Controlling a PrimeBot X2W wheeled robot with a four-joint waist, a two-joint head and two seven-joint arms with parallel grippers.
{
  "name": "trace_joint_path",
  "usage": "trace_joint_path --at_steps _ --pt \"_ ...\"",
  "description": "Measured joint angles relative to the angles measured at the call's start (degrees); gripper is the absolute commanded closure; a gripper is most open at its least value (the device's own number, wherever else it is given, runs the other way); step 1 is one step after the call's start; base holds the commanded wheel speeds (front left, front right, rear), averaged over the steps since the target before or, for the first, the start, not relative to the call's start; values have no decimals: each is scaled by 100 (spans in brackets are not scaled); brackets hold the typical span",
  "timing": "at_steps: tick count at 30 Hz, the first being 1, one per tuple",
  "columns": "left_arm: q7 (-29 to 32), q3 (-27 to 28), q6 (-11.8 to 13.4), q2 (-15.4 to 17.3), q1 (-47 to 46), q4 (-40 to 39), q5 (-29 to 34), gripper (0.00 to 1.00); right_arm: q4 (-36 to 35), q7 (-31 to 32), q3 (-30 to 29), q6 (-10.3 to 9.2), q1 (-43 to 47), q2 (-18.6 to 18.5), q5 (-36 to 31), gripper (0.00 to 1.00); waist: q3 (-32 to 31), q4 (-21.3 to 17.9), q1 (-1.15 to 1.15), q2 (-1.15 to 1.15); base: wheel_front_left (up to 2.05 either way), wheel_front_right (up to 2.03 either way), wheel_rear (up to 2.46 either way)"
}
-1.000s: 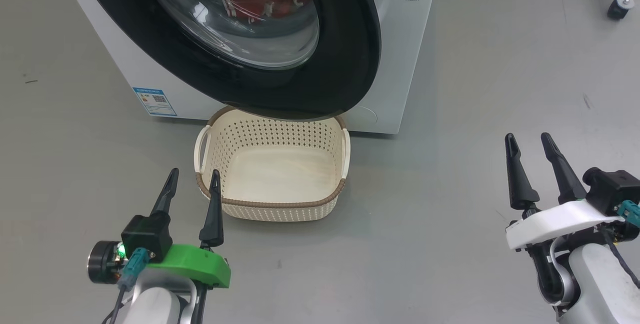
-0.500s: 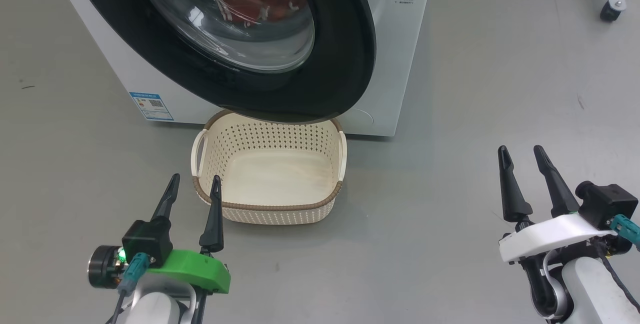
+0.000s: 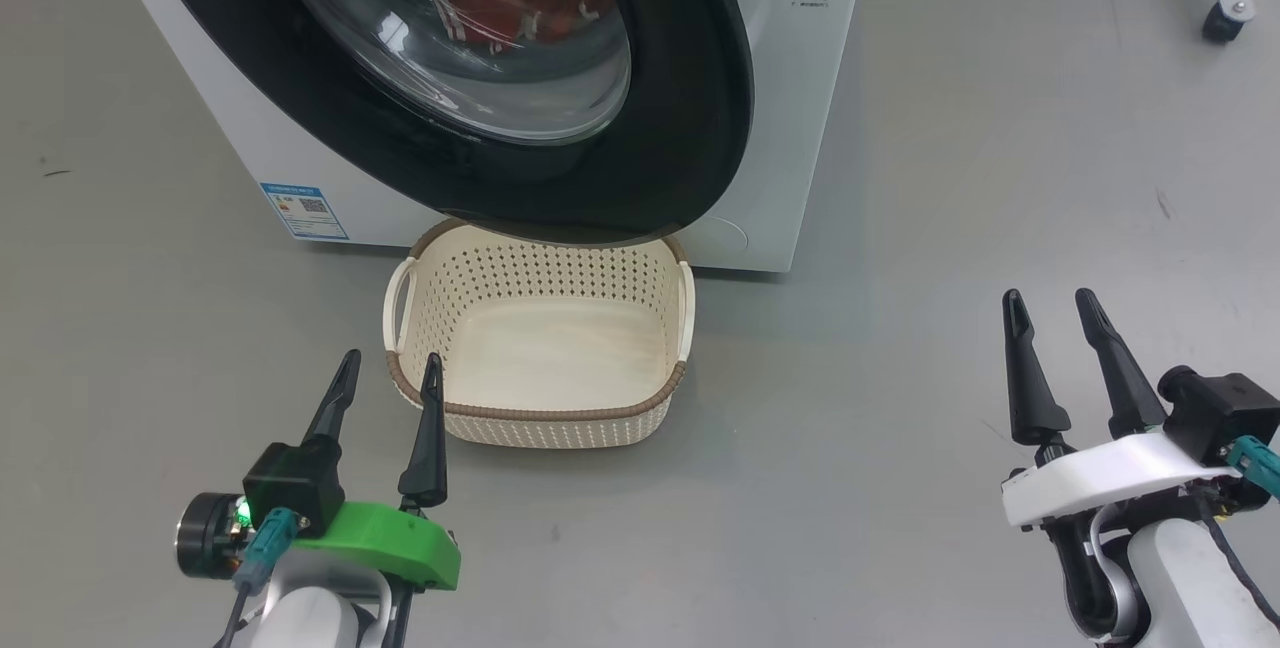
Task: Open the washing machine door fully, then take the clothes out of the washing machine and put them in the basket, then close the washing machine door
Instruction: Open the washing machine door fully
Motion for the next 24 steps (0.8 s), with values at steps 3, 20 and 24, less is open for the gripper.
trace_joint_path --at_steps 3,20,24 --pt "0 2 -1 1 1 -1 0 0 -13 1 -12 1 40 -3 -76 0 1 5 0 0 0 0 0" --pt "0 -5 -9 2 9 -21 -1 0 -81 1 -94 10 79 -11 -188 0 30 46 0 0 0 0 0" --pt "0 -23 -9 3 11 -35 -1 0 -116 1 -118 25 79 -12 -189 0 63 62 0 0 0 0 0"
